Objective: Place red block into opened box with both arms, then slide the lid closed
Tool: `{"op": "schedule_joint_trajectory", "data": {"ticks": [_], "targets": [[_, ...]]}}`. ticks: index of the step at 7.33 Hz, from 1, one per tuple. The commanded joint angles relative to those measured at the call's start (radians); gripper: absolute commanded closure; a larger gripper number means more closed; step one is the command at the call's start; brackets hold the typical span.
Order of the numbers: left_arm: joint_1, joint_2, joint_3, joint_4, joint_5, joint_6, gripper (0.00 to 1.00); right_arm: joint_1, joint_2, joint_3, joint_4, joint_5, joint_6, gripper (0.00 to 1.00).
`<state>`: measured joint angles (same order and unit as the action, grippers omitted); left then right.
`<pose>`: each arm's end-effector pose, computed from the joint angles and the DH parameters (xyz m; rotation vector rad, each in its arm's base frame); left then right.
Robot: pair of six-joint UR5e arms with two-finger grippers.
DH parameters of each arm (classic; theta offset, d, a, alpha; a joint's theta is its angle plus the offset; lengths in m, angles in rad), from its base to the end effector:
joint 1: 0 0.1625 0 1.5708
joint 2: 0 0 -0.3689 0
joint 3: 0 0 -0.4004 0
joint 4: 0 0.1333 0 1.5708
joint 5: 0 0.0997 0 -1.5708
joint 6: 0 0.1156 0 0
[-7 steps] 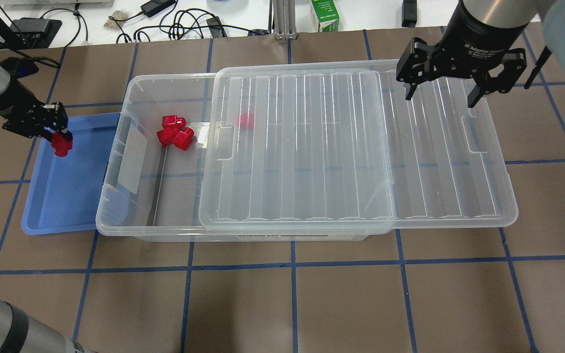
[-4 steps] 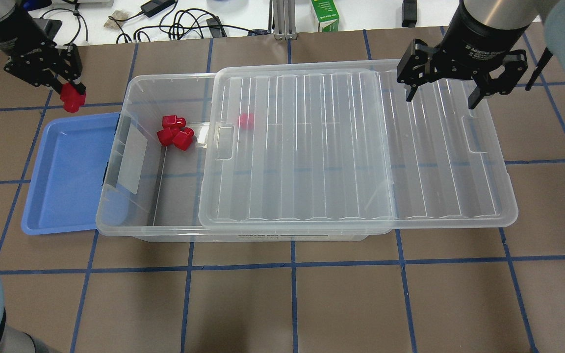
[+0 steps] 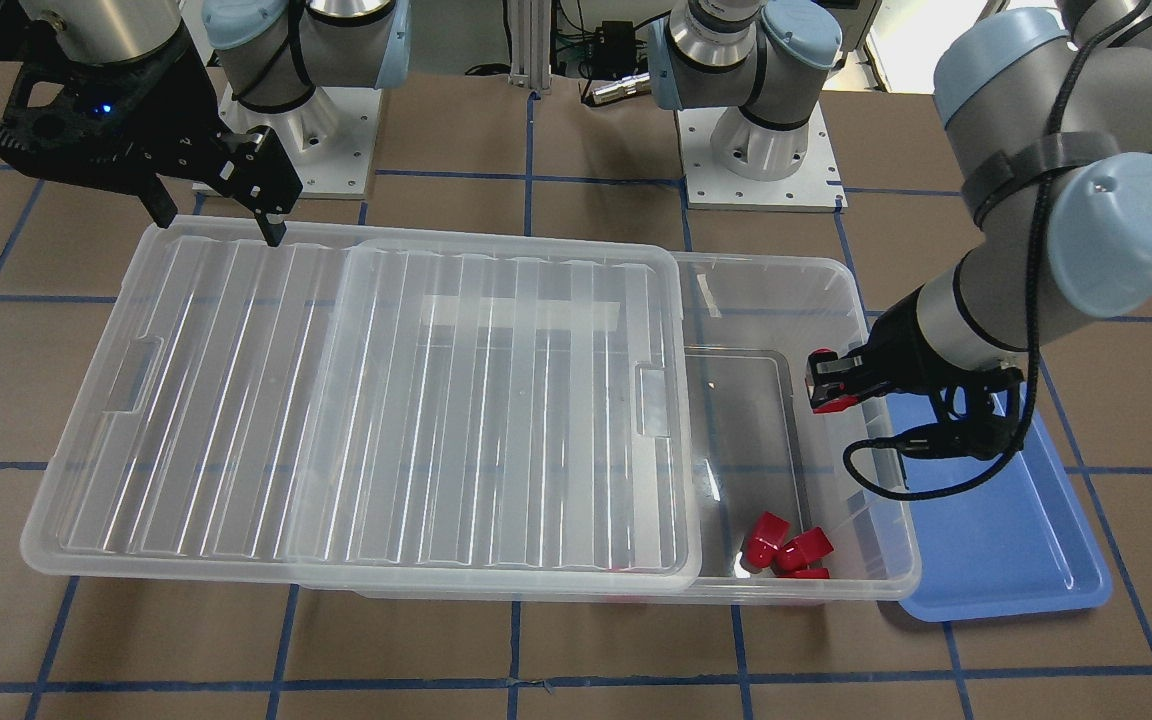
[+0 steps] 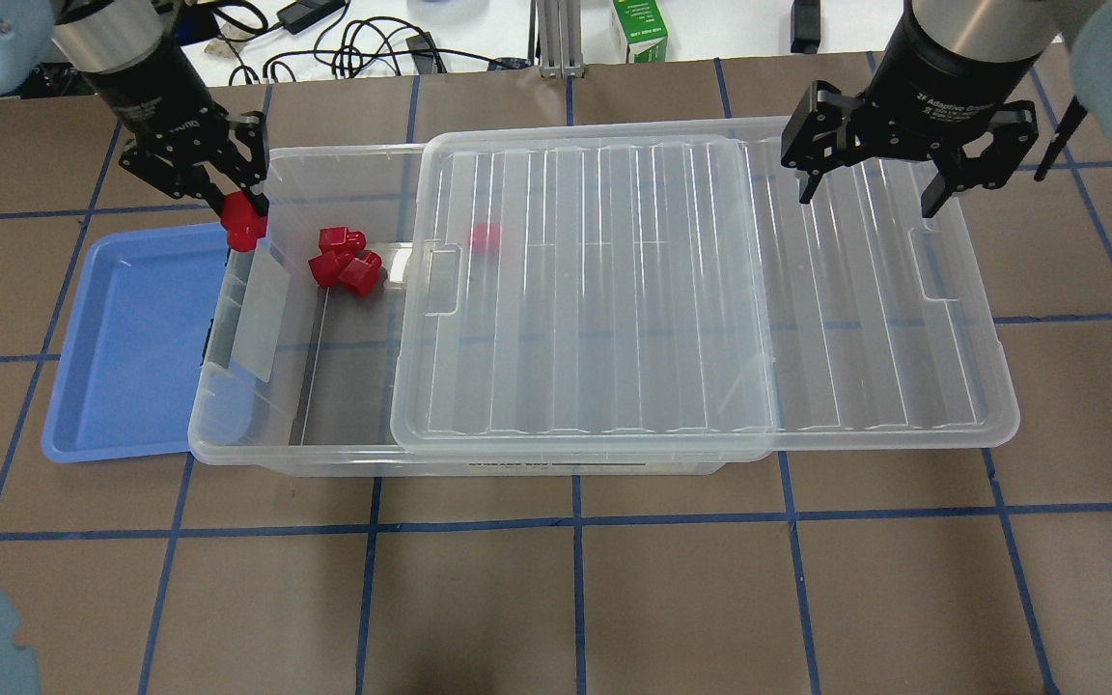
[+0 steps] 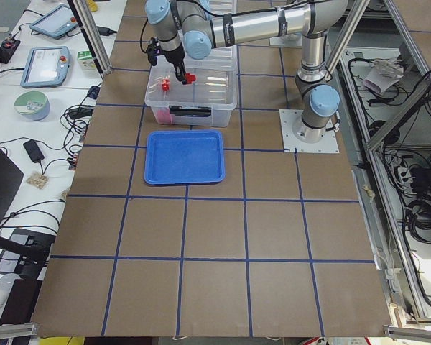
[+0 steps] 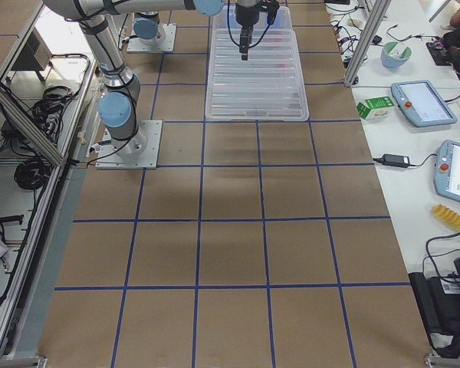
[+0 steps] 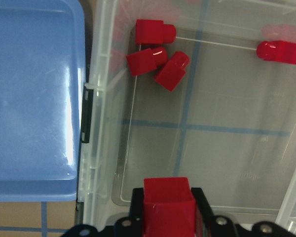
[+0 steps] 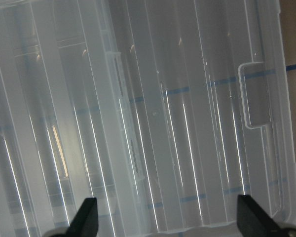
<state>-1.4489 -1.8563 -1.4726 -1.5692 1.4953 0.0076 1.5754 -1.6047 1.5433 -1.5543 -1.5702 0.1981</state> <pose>-0.0712 -0.5870 0.3102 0.1844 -3.0366 -0.2753 0.1356 -0.4913 0.4447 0.3029 3.1210 -0.0700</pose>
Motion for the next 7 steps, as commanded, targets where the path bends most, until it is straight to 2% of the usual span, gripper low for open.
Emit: {"op": "schedule_joint_trajectory", "data": {"ticks": [1,3,5,6,7], "targets": [[-0.046,0.017,-0.113,0.121,0.005,-0.021,1.00,0.000,0.003,0.000,-0.001,-0.001,0.000,0.00],[-0.070,0.025,-0.205,0.225,0.006,-0.040,1.00,-0.002,0.003,0.000,-0.001,-0.001,0.000,0.00],[-0.073,0.023,-0.299,0.331,0.065,-0.035,1.00,-0.009,0.005,0.001,-0.001,-0.001,0.000,0.00],[-0.073,0.016,-0.342,0.413,0.063,-0.034,1.00,-0.014,0.006,0.001,-0.001,-0.001,-0.003,0.00],[-0.073,0.012,-0.365,0.443,0.063,-0.034,1.00,-0.017,0.006,0.001,0.000,-0.001,-0.017,0.00]]}}
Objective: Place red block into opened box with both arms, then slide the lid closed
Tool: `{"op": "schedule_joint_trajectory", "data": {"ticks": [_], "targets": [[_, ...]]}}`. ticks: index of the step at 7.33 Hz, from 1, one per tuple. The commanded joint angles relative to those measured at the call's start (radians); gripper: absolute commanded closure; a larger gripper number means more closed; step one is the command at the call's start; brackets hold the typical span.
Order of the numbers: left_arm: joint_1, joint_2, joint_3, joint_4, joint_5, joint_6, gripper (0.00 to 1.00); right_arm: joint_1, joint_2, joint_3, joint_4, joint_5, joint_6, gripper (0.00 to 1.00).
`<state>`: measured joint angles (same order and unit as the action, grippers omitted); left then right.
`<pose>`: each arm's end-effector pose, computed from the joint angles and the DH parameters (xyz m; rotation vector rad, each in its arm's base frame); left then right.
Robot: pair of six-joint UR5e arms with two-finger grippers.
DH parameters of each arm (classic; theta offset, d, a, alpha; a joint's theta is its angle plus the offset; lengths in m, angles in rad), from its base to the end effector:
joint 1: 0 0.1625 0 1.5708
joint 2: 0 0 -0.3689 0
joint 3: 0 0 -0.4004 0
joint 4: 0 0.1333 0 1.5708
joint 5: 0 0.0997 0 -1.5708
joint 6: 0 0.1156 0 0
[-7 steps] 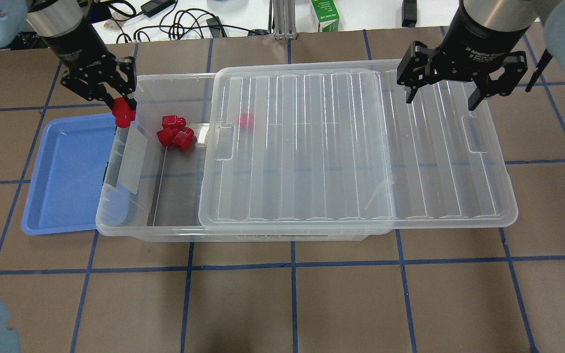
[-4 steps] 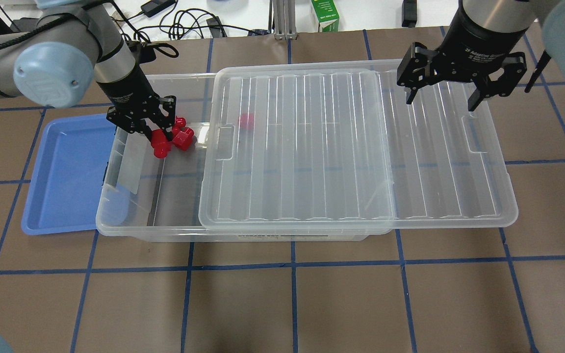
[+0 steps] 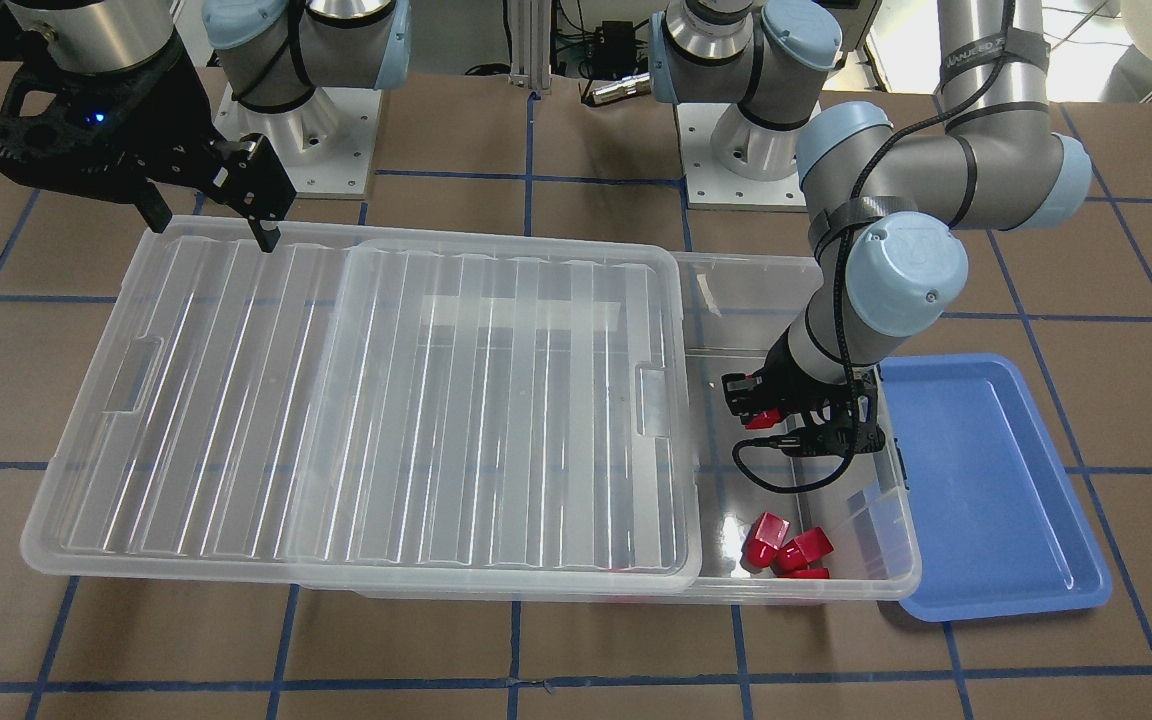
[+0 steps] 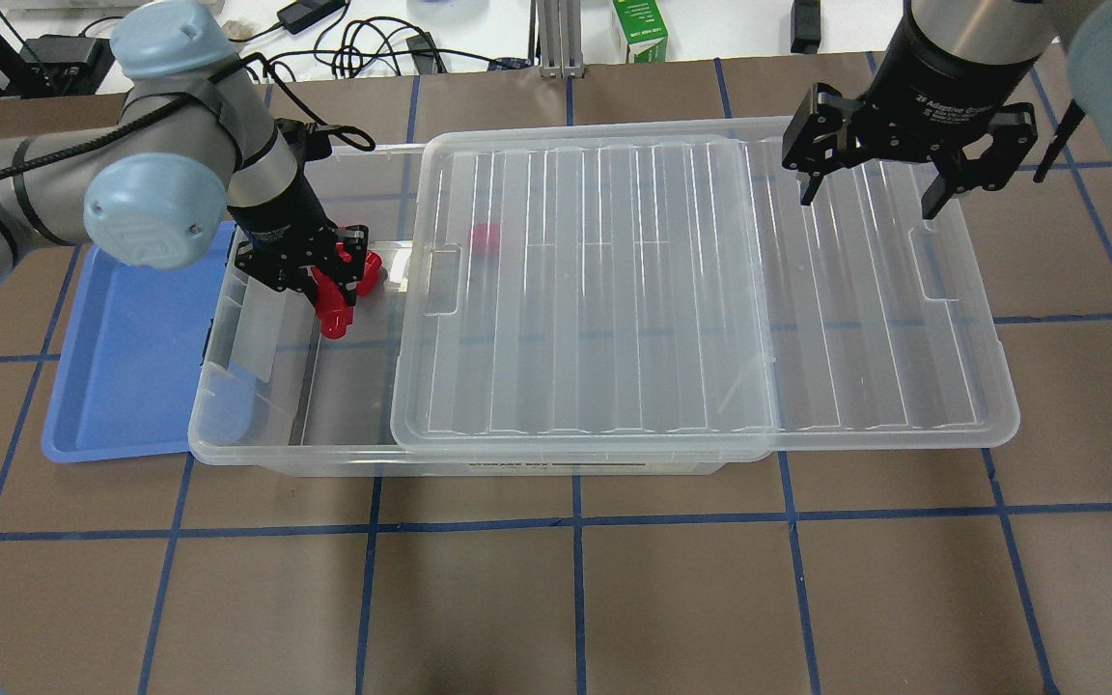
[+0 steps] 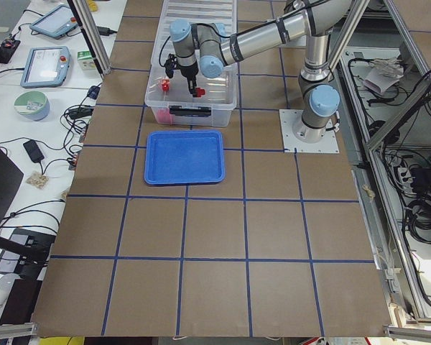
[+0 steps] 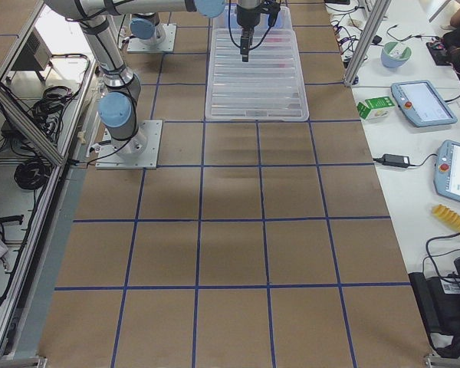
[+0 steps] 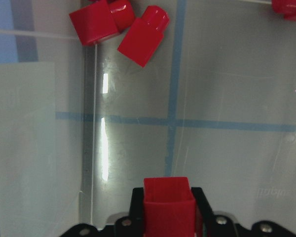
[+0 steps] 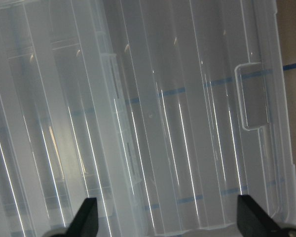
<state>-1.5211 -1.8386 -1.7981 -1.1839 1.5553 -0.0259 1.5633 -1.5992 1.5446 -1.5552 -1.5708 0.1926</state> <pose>-0.1083 -0.5426 0.2023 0.1192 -3.1180 -0.1687 0.1296 -0.4944 0.4415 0.3134 3.1217 -0.0609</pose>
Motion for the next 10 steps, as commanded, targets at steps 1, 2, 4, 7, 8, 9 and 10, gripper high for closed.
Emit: {"op": "schedule_joint_trajectory", "data": {"ticks": [1,2,4,7,8,9,10], "targets": [[-0.001,-0.008,-0.062,0.061,-0.003,-0.006,1.00,-0.006,-0.002,0.002,0.001,0.000,-0.016,0.00],[-0.001,-0.014,-0.099,0.102,-0.004,-0.011,1.00,-0.008,-0.002,0.002,0.001,0.000,-0.016,0.00],[-0.001,-0.022,-0.148,0.159,-0.004,-0.019,0.64,-0.006,-0.005,0.000,0.001,0.000,-0.016,0.00],[0.010,0.017,-0.074,0.158,-0.001,-0.006,0.00,-0.009,-0.001,-0.001,0.024,0.000,-0.021,0.00],[0.009,0.041,0.057,-0.014,0.003,-0.008,0.00,-0.029,-0.001,-0.006,0.018,-0.003,-0.103,0.00],[-0.004,0.061,0.210,-0.193,0.002,-0.015,0.00,-0.081,0.001,-0.003,0.008,-0.002,-0.210,0.00],[-0.005,0.083,0.320,-0.336,-0.003,-0.015,0.00,-0.173,0.002,0.002,0.009,-0.005,-0.296,0.00]]}}
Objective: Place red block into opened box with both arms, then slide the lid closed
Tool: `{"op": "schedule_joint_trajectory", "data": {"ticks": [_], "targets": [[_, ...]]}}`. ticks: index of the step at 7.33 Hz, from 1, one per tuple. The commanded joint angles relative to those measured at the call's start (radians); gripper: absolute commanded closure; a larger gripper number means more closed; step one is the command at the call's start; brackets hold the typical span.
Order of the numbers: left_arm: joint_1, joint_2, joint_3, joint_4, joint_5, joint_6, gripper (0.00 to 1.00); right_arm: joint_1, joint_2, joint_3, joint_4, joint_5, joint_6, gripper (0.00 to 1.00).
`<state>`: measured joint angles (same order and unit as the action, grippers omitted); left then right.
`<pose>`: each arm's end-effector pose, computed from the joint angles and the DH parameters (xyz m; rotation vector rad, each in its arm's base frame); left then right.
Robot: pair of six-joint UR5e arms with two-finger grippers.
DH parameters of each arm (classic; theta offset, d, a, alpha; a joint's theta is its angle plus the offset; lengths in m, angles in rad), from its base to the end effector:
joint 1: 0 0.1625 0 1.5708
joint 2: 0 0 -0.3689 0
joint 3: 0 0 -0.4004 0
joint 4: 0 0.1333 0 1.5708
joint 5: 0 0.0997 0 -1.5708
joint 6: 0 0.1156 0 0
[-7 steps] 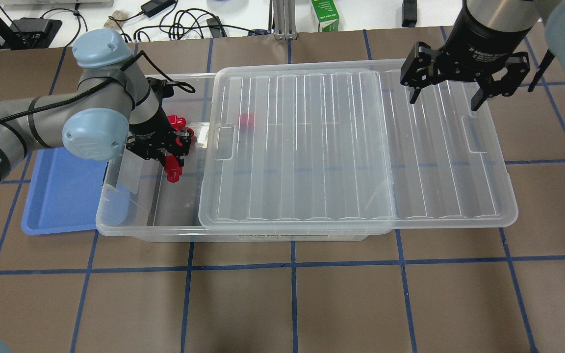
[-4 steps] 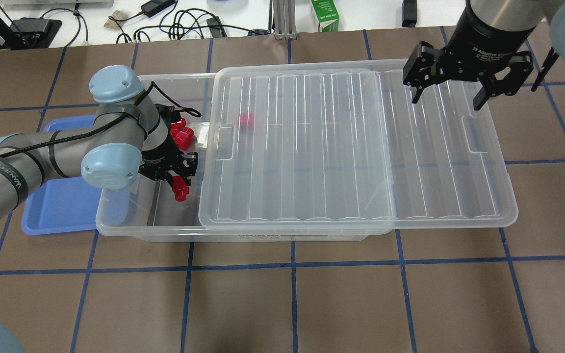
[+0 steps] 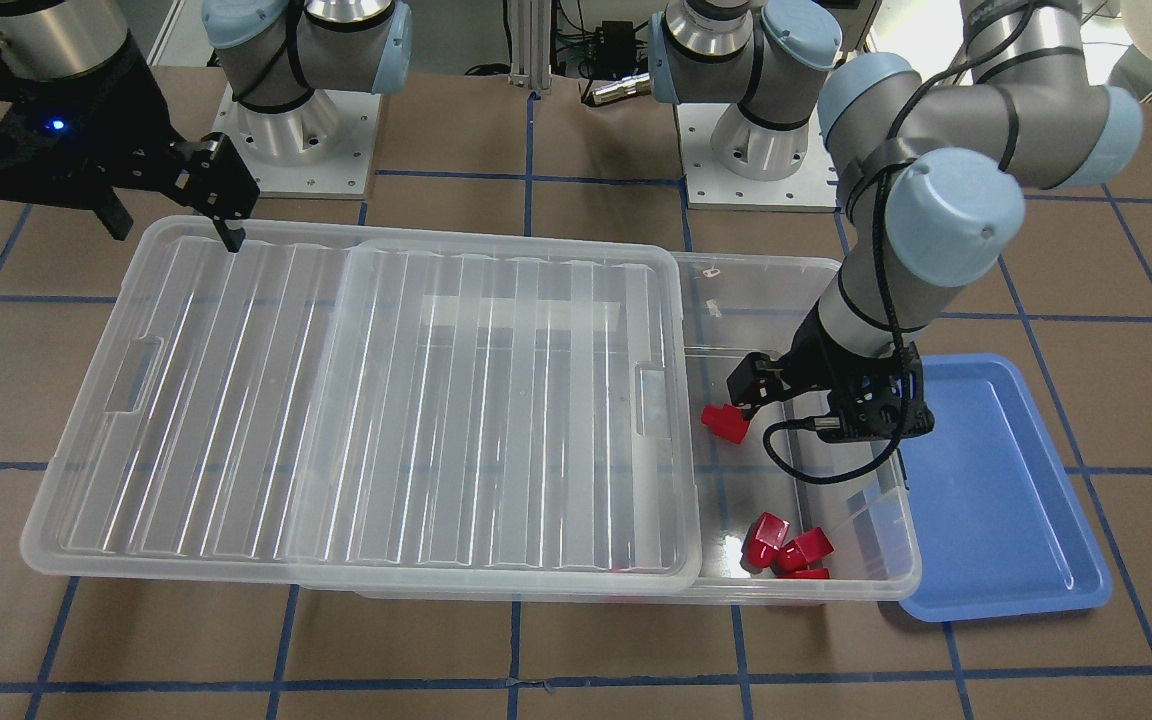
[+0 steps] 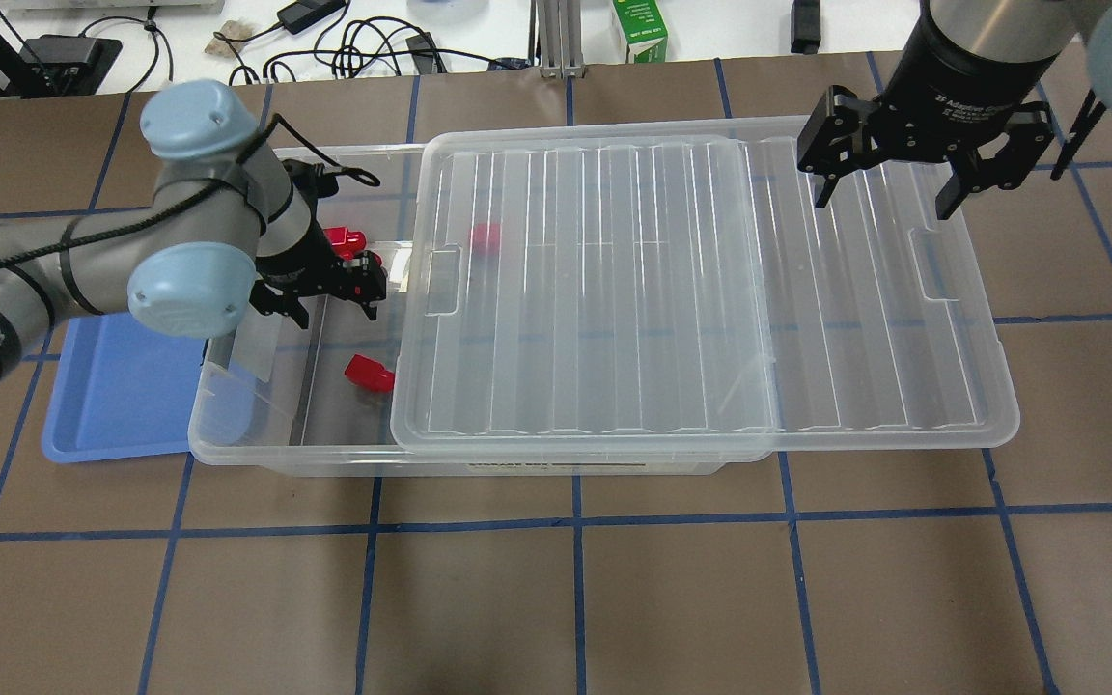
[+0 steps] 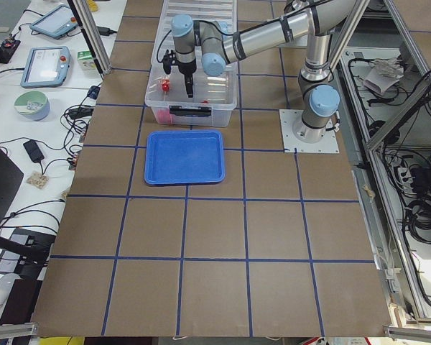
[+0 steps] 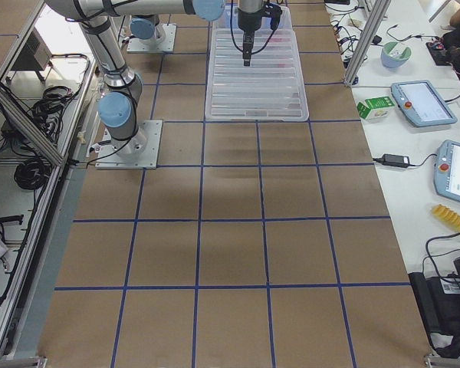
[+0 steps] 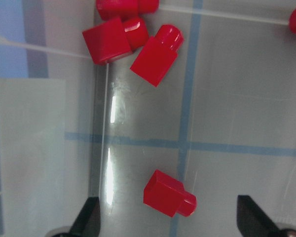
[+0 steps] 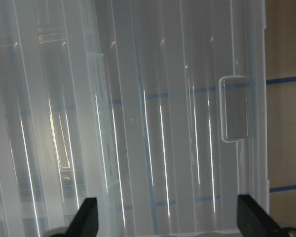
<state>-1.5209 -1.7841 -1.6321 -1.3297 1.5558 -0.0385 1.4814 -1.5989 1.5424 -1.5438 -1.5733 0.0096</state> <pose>-0.1070 -0.5653 0.2956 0.1385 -3.1229 -0.0523 0.0885 -0.5024 0.4413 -0.1553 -3.1337 0.0461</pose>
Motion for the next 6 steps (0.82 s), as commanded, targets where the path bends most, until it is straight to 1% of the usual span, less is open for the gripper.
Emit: {"op": "schedule_joint_trajectory", "data": {"ticks": [1,2,3,4,5,6], "targets": [[-0.008,0.067,0.200,-0.265,-0.003,-0.003,0.00,-0.193,0.005,0.011,0.004,-0.001,-0.211,0.00],[-0.030,0.109,0.192,-0.275,0.000,-0.003,0.00,-0.278,0.026,0.043,-0.002,0.002,-0.335,0.00],[-0.080,0.141,0.178,-0.285,0.015,-0.018,0.00,-0.330,0.033,0.094,-0.045,0.004,-0.417,0.00],[-0.094,0.164,0.182,-0.284,0.050,-0.030,0.00,-0.352,0.034,0.152,-0.152,-0.001,-0.454,0.00],[-0.108,0.172,0.152,-0.289,0.049,-0.020,0.00,-0.354,0.034,0.210,-0.230,-0.045,-0.491,0.00],[-0.095,0.184,0.143,-0.273,0.047,-0.014,0.00,-0.361,0.036,0.253,-0.271,-0.053,-0.493,0.00]]}}
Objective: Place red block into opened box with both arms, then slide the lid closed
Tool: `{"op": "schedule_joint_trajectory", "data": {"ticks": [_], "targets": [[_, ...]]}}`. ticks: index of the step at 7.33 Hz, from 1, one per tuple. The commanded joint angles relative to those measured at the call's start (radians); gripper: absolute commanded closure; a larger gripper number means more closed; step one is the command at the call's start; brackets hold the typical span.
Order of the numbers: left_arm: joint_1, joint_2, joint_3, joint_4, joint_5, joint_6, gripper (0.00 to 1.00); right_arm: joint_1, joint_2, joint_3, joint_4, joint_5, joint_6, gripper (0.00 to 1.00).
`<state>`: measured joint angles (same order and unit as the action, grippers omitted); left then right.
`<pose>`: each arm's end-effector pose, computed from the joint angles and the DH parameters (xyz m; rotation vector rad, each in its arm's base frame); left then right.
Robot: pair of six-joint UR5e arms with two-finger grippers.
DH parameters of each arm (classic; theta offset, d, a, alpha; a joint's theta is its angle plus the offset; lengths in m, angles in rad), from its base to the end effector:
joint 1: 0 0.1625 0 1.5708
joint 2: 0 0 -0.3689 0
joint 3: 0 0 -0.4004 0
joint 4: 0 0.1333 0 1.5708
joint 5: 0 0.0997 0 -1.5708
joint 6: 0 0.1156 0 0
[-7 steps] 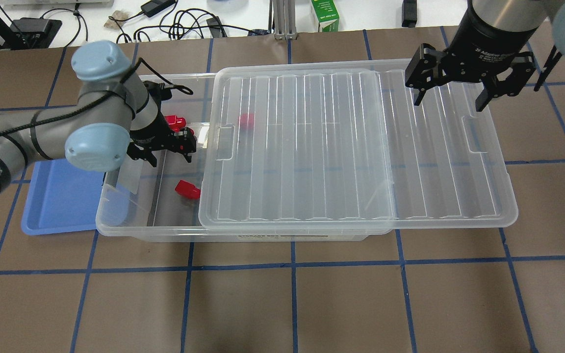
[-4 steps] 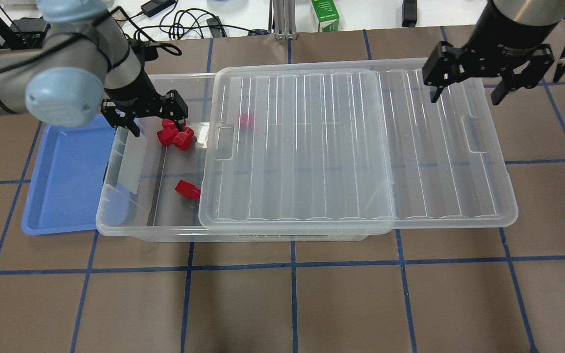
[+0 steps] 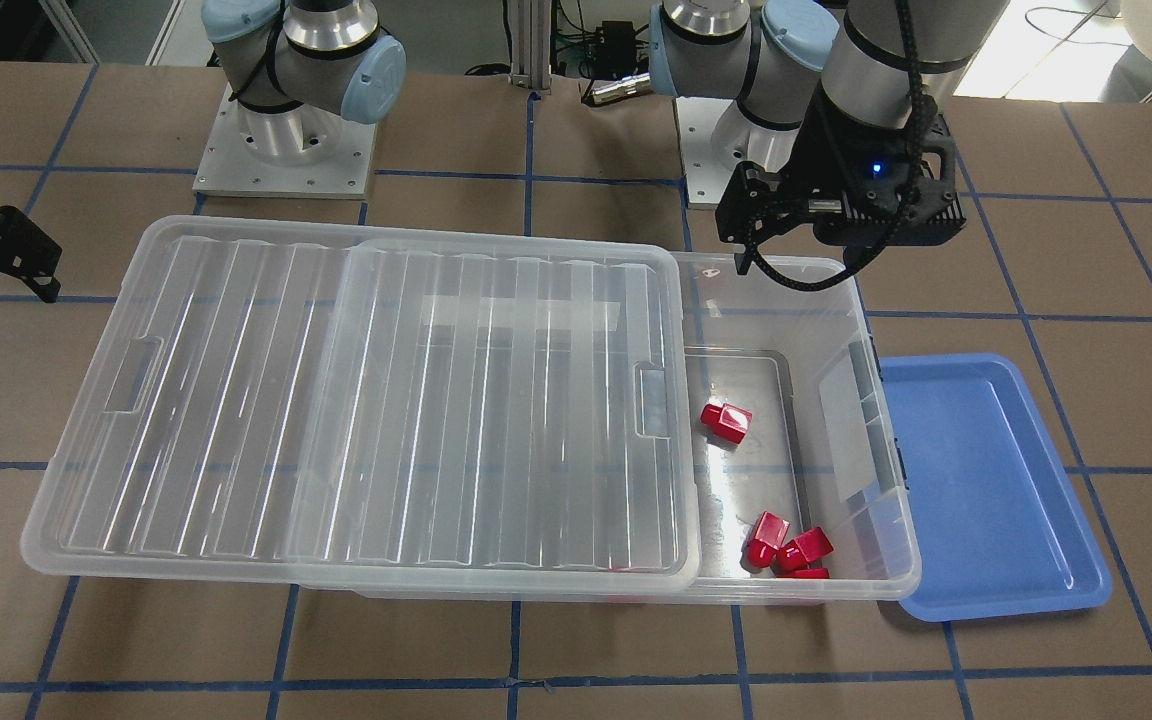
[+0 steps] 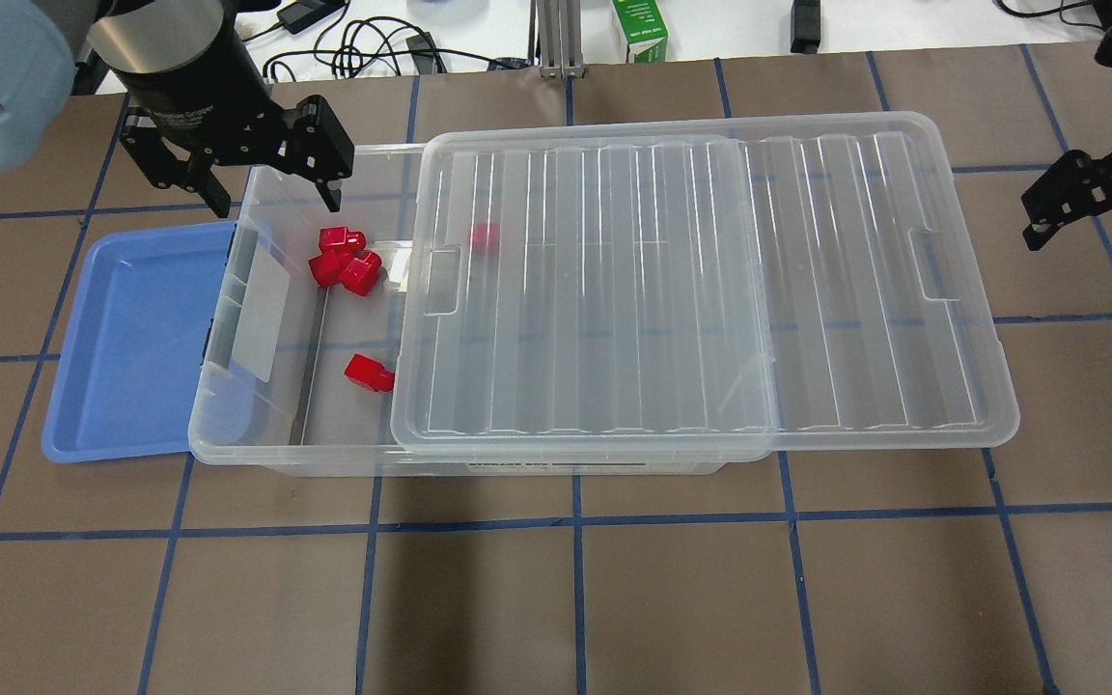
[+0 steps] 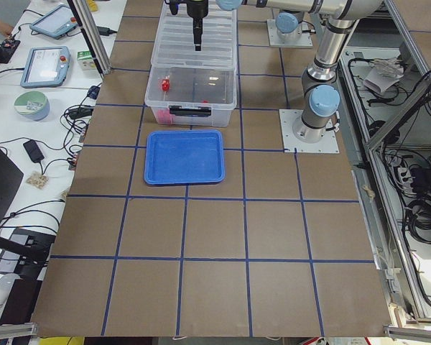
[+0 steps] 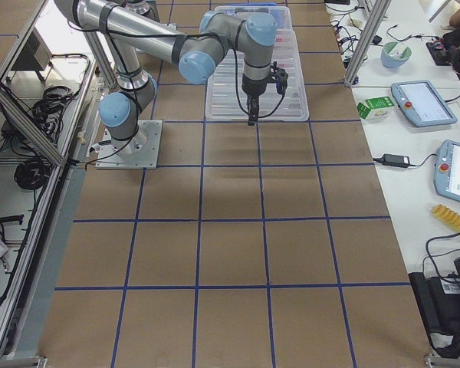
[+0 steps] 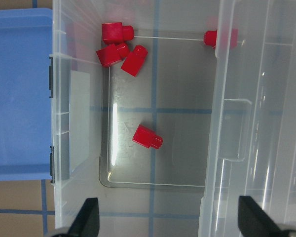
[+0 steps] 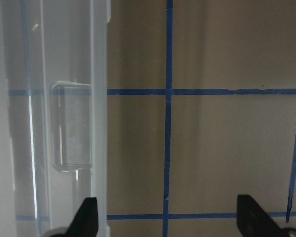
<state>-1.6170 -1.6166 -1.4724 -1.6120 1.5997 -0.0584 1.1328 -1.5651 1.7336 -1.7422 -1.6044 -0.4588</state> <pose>-0.1537 -0.5112 0.4377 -0.0192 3.1132 -0.0201 -0.0935 -0.5049 0.3490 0.0323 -3.1098 -0.0186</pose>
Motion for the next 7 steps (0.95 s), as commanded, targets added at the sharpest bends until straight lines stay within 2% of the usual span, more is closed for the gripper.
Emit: {"op": "schedule_joint_trajectory", "data": {"ticks": [1,5,7], "targets": [[0.015,0.029,-0.010,0.009,0.002,0.018,0.00,-0.016,0.002,0.084,-0.135,-0.035,-0.026,0.00],[0.020,0.044,-0.022,0.010,0.005,0.012,0.00,-0.012,0.040,0.184,-0.217,-0.026,-0.009,0.00],[0.022,0.056,-0.026,0.009,0.006,0.020,0.00,-0.002,0.040,0.187,-0.224,-0.002,0.008,0.00]]}}
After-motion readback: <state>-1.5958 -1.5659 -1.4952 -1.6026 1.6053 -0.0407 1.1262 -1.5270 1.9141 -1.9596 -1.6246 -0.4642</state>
